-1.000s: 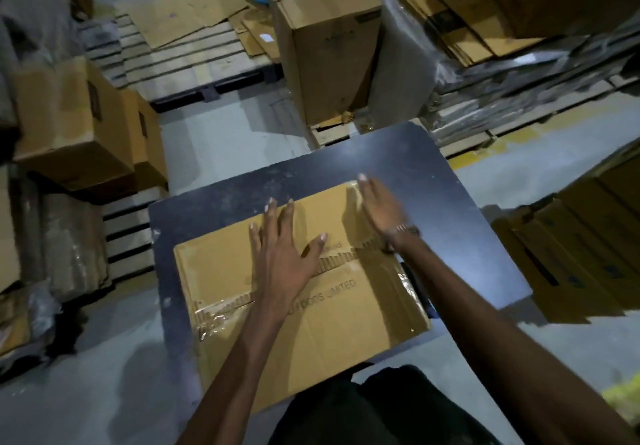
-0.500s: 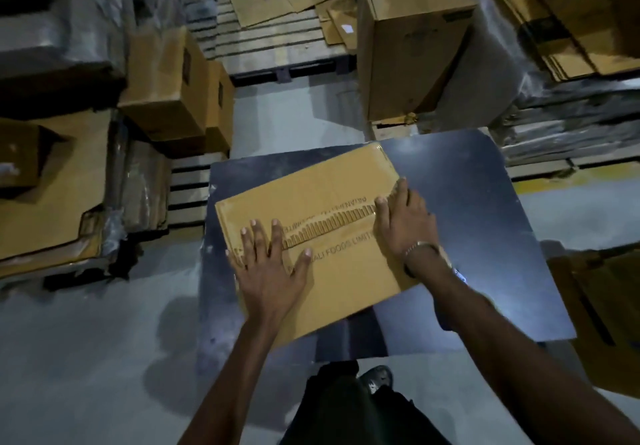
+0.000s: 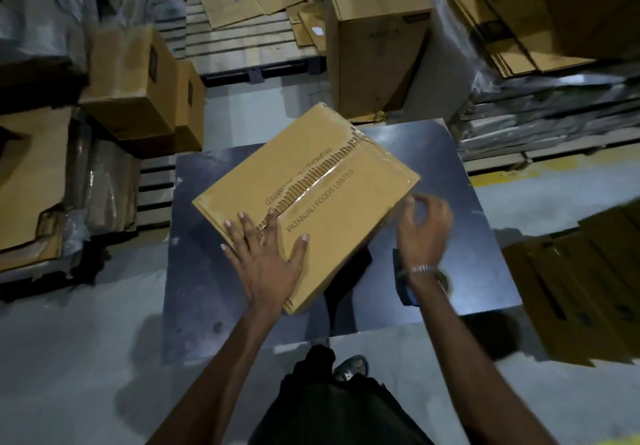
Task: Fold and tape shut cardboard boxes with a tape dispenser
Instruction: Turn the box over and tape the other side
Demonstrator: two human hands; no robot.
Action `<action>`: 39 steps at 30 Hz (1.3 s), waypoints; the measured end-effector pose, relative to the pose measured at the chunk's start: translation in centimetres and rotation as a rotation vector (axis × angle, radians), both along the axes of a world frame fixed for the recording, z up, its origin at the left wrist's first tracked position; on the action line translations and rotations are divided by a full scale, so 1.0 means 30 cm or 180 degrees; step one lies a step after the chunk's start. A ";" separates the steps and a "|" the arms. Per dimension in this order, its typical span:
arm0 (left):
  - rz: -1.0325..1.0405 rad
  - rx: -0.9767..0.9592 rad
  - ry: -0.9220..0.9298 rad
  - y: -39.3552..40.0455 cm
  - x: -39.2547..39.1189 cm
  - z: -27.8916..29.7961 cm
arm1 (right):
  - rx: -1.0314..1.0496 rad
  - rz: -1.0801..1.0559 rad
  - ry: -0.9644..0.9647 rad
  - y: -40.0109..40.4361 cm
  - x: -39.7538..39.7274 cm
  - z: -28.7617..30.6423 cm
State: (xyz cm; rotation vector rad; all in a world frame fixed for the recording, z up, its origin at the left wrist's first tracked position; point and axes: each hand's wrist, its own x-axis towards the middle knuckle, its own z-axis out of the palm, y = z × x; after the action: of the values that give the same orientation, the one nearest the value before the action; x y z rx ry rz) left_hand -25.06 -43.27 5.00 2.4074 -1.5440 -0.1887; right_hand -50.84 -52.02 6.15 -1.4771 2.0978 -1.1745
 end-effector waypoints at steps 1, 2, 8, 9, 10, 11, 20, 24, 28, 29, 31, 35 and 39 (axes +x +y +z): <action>0.0020 -0.0015 0.0022 0.001 -0.003 0.002 | 0.0153 -0.0417 -0.0207 0.082 -0.033 -0.065; 0.0016 -0.0026 0.0035 0.000 -0.002 0.004 | 0.0449 -0.0657 -0.0248 0.144 -0.058 -0.133; 0.0008 0.0004 0.0122 -0.001 0.001 0.010 | 0.1636 -0.0529 0.0394 0.275 -0.108 -0.380; -0.0001 -0.0007 0.0118 -0.002 0.001 0.011 | 0.1734 -0.0527 0.0494 0.263 -0.110 -0.388; -0.0009 -0.0015 0.0113 -0.002 0.002 0.013 | 0.1810 -0.0558 0.0569 0.251 -0.117 -0.402; -0.0016 -0.0024 0.0101 -0.002 0.004 0.013 | 0.1870 -0.0655 0.0562 0.242 -0.123 -0.410; -0.0289 -0.0169 -0.0384 0.003 0.008 0.006 | 0.1937 -0.0491 0.0250 0.234 -0.190 -0.335; -0.0435 -0.0114 -0.0144 -0.009 0.024 0.010 | 0.1325 -0.0618 -0.0101 0.230 -0.214 -0.132; -0.0533 -0.0661 0.0574 -0.043 0.060 0.062 | 0.0304 -0.0122 -0.0786 0.217 -0.132 0.174; -0.0576 -0.0909 0.0983 -0.063 0.071 0.100 | 0.0188 0.0173 -0.1096 0.204 -0.090 0.245; -0.0683 -0.1200 0.2062 -0.113 0.090 0.190 | 0.0265 0.0817 -0.1686 0.171 0.003 0.342; -0.0393 -0.0547 0.4016 -0.208 0.133 0.365 | 0.0627 0.1705 -0.2400 0.101 0.217 0.370; 0.0152 0.0889 0.5569 -0.274 0.264 0.441 | 0.0744 0.1993 -0.2580 0.047 0.410 0.354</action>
State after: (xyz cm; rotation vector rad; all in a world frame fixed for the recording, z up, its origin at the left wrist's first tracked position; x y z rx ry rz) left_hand -17.15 -51.48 18.24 1.2784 -0.5254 -1.8760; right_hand -38.55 -50.60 16.78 -1.1341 1.0766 -0.9866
